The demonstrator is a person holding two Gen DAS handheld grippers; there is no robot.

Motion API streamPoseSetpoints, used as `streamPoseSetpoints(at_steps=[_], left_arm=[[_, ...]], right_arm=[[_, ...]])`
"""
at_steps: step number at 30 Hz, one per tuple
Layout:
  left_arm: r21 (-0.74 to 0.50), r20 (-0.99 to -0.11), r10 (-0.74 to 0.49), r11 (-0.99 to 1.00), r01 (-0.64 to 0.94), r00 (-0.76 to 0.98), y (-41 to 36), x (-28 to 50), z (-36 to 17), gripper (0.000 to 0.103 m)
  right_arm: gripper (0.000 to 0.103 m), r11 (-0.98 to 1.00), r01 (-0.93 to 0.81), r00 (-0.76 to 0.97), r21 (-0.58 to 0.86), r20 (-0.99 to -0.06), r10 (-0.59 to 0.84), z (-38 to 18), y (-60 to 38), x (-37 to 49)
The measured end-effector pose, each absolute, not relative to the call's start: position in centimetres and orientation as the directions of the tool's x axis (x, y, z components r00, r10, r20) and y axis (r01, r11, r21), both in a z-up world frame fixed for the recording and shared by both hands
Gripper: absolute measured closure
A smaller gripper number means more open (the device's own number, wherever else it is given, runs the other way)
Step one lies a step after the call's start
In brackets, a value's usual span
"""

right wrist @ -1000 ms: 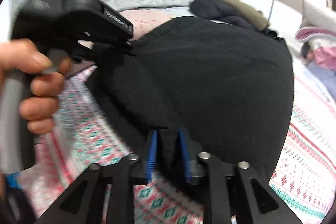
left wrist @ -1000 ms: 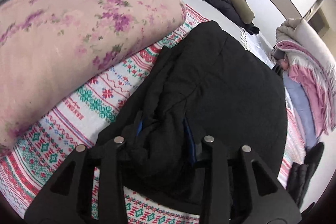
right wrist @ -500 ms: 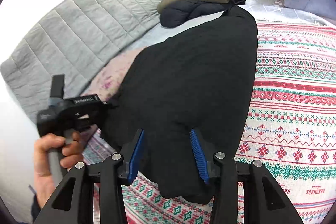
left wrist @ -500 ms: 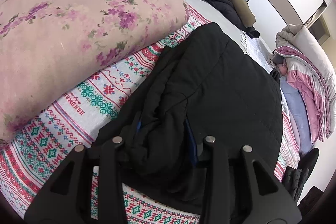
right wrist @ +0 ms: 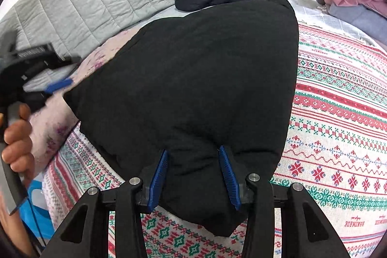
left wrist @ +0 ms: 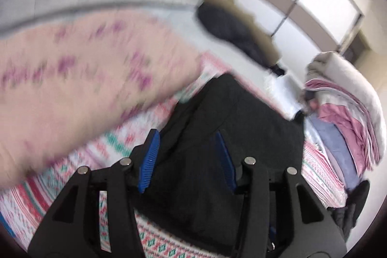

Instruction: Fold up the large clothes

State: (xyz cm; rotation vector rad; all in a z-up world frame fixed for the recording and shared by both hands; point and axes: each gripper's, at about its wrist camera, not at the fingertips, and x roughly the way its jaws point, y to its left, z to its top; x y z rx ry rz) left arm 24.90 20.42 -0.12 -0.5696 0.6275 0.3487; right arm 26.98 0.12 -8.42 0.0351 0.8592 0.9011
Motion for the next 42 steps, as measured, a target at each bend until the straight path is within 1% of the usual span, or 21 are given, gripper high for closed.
streamPoseSetpoints(at_steps=[2,4,6,8,10,11,15,17,18,20,23,25,27,29,32,33,35,39,42], left_arm=[[-0.375,-0.601,0.11,0.836,-0.4,0.792,18.9,25.3,0.8,0.053],[-0.351,-0.619,0.053,0.874,-0.336,0.784,17.6,26.6,0.2,0.049],[-0.305,-0.698,0.038,0.888,-0.344,0.715,16.8,28.8,-1.9,0.049],[-0.283,-0.792,0.041,0.859,-0.426,0.61,17.5,30.7,-5.4,0.051],[-0.287,-0.796,0.045,0.849,-0.443,0.603,18.0,31.2,-6.5,0.053],[-0.258,-0.805,0.064,0.858,-0.443,0.591,17.8,31.4,-6.4,0.056],[-0.222,-0.81,0.082,0.873,-0.434,0.58,17.4,31.6,-6.6,0.057],[-0.226,-0.813,0.078,0.871,-0.436,0.576,17.5,31.7,-6.6,0.057],[-0.237,-0.814,0.069,0.867,-0.439,0.577,17.7,31.7,-6.5,0.057],[-0.25,-0.814,0.06,0.862,-0.442,0.577,17.8,31.5,-6.5,0.057],[-0.262,-0.817,0.047,0.857,-0.443,0.575,18.0,31.5,-6.5,0.057],[-0.278,-0.817,0.032,0.852,-0.443,0.576,18.1,31.5,-6.4,0.057],[-0.295,-0.816,0.018,0.847,-0.442,0.578,18.3,31.3,-6.4,0.057],[-0.302,-0.816,0.009,0.846,-0.439,0.578,18.4,31.2,-6.4,0.057],[-0.305,-0.818,0.002,0.846,-0.437,0.576,18.3,31.2,-6.4,0.057],[-0.303,-0.82,0.003,0.846,-0.438,0.573,18.3,31.2,-6.4,0.057],[-0.301,-0.824,0.003,0.846,-0.441,0.567,18.2,31.3,-6.4,0.057],[-0.302,-0.825,0.002,0.843,-0.445,0.565,18.3,31.4,-6.5,0.057],[-0.321,-0.816,-0.021,0.848,-0.422,0.578,18.6,31.3,-6.4,0.057]], right_arm=[[0.058,0.644,-0.67,0.321,0.369,-0.638,0.7,-8.3,0.2,26.9],[0.058,0.648,-0.669,0.328,0.365,-0.637,0.697,-7.9,-0.2,26.8],[0.058,0.651,-0.667,0.333,0.363,-0.636,0.696,-7.8,-0.2,26.7],[0.058,0.652,-0.667,0.334,0.361,-0.637,0.695,-7.5,-0.4,26.3],[0.058,0.646,-0.668,0.328,0.37,-0.633,0.702,-7.3,-0.6,26.4],[0.057,0.642,-0.669,0.325,0.374,-0.63,0.706,-7.2,-0.7,26.4],[0.057,0.625,-0.679,0.305,0.386,-0.626,0.718,-5.7,-1.5,26.6],[0.057,0.611,-0.673,0.304,0.417,-0.597,0.742,-4.2,-2.5,27.2],[0.057,0.61,-0.659,0.337,0.439,-0.553,0.762,-2.7,-3.6,28.0],[0.057,0.619,-0.634,0.374,0.464,-0.516,0.77,-1.0,-4.7,29.7],[0.057,0.684,-0.591,0.417,0.428,-0.564,0.713,1.4,-3.6,34.1],[0.057,0.677,-0.584,0.381,0.447,-0.586,0.715,1.8,-1.8,37.2],[0.057,0.707,-0.55,0.368,0.444,-0.632,0.682,1.2,0.0,40.6],[0.057,0.729,-0.52,0.332,0.445,-0.681,0.653,-0.3,1.8,43.5],[0.057,0.739,-0.495,0.27,0.458,-0.727,0.632,-4.1,4.2,46.3],[0.057,0.75,-0.493,0.248,0.44,-0.756,0.606,-5.3,5.1,46.8],[0.057,0.768,-0.537,0.254,0.348,-0.802,0.541,-7.3,7.1,46.6],[0.057,0.778,-0.533,0.255,0.331,-0.814,0.521,-7.3,7.1,46.4],[0.056,0.778,-0.538,0.31,0.324,-0.782,0.54,-6.7,6.1,45.3]])
